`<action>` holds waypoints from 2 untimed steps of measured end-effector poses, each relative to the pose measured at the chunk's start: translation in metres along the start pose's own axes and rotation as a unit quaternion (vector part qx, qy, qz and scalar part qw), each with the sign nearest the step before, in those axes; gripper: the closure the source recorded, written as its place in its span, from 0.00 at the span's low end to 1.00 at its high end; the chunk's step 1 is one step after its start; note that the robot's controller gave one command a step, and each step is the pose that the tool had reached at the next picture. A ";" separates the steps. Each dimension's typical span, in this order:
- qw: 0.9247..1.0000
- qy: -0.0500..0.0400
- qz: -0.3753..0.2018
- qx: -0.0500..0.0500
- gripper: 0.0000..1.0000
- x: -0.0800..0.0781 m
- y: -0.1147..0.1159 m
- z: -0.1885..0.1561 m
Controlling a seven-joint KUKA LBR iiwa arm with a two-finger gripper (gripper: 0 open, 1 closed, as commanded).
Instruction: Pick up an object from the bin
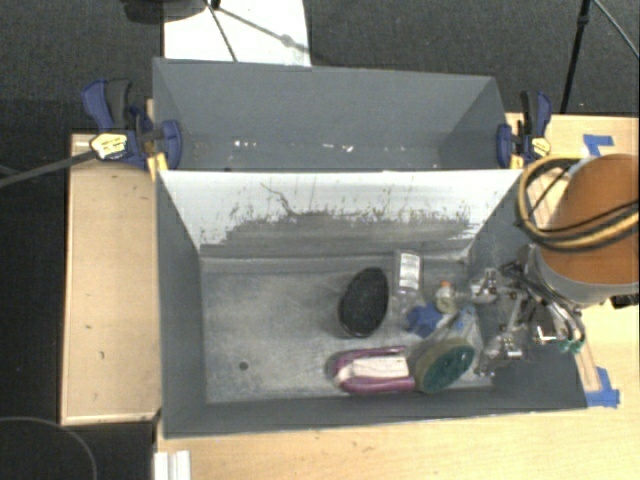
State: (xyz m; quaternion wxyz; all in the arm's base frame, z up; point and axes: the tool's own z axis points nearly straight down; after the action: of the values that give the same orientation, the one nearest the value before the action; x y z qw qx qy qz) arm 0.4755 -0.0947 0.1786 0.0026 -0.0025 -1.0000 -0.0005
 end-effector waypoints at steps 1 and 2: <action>1.000 -0.015 0.016 0.002 0.00 -0.021 0.022 0.078; 0.999 -0.021 -0.036 0.003 0.00 -0.029 0.036 0.083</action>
Offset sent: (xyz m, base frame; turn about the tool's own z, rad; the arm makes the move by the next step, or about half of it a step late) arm 0.0180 0.0296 -0.1086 0.0329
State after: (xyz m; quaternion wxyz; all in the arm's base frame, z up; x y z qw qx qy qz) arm 0.5045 -0.0591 0.0954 -0.0181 0.0340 -0.9993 0.0028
